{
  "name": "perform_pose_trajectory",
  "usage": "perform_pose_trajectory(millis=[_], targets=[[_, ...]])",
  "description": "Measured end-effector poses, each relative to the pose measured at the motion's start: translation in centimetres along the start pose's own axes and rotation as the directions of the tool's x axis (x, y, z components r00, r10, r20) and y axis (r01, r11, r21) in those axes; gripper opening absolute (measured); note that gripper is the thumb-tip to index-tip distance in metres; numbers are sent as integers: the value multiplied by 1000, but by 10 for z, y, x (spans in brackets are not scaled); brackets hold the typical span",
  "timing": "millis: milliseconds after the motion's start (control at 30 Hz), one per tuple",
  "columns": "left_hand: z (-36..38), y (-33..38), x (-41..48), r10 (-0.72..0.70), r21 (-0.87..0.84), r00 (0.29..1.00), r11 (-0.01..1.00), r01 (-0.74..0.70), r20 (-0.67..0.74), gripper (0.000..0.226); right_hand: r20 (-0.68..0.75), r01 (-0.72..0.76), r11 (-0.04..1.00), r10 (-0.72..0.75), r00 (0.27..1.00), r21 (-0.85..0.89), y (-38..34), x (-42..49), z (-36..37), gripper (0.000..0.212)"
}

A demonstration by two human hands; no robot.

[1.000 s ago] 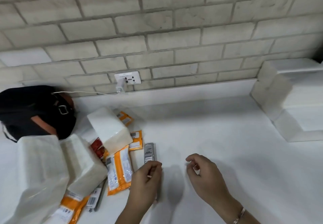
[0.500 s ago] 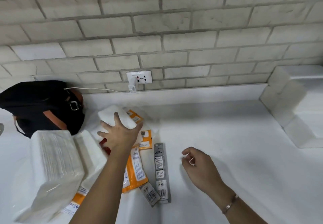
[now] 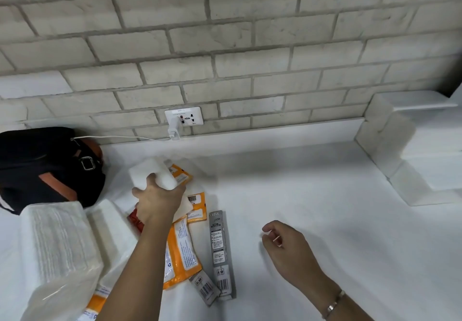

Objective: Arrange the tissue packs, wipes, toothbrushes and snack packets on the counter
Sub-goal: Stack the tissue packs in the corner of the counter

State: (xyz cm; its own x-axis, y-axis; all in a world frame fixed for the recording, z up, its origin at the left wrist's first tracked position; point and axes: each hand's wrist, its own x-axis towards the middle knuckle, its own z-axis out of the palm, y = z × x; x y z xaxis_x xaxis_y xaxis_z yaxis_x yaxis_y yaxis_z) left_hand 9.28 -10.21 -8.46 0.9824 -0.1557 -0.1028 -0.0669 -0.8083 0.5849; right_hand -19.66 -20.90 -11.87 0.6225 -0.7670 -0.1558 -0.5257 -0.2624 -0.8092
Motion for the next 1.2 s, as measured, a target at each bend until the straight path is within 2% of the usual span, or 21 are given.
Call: perform_pose_trajectory(millis=[133, 300, 367, 467, 533, 600, 700, 767, 867, 967, 1033, 1100, 1200], targets=[[-18, 4, -18, 13, -190, 999, 982, -19, -31, 77, -3, 10, 999, -10, 1000, 43, 1, -1, -7, 12], [-37, 17, -71, 117, -474, 993, 873, -118, -32, 55, -11, 29, 989, -27, 1000, 147, -3, 2, -15, 14], [-40, 29, -96, 169, -657, 983, 750, -83, 69, 44, -19, 27, 980, -24, 1000, 199, -4, 3, -20, 13], [-34, 49, -125, 217, -806, 927, 577, 133, 308, 35, -9, -47, 928, 54, 999, 371, -5, 4, -29, 21], [-26, 60, -136, 209, -819, 861, 470, 328, 464, 33, 15, -113, 843, 123, 992, 526, -4, 3, -39, 34], [-13, 71, -146, 229, -777, 765, 391, 494, 602, 38, 69, -187, 723, 191, 979, 665, 1, 3, -54, 57], [7, 87, -162, 276, -635, 572, 327, 700, 773, 44, 160, -224, 429, 178, 971, 875, 20, 4, -79, 80], [24, 98, -174, 286, -534, 459, 303, 790, 841, 45, 155, -181, 243, 125, 980, 953, 31, 5, -97, 78], [58, 120, -196, 297, -467, 374, 365, 806, 879, 50, 39, -52, 150, 89, 995, 987, 50, 2, -129, 68], [86, 142, -213, 262, -461, 379, 511, 726, 888, 50, -12, -8, 158, 131, 991, 987, 67, 3, -155, 62], [103, 160, -228, 220, -475, 442, 615, 629, 870, 60, -49, 16, 188, 172, 984, 982, 85, 3, -175, 63], [118, 175, -246, 246, -553, 531, 620, 557, 811, 67, -96, 48, 217, 218, 971, 975, 100, 4, -193, 70], [139, 196, -280, 335, -699, 657, 572, 428, 676, 60, -169, 90, 273, 284, 944, 958, 121, 8, -220, 75]])
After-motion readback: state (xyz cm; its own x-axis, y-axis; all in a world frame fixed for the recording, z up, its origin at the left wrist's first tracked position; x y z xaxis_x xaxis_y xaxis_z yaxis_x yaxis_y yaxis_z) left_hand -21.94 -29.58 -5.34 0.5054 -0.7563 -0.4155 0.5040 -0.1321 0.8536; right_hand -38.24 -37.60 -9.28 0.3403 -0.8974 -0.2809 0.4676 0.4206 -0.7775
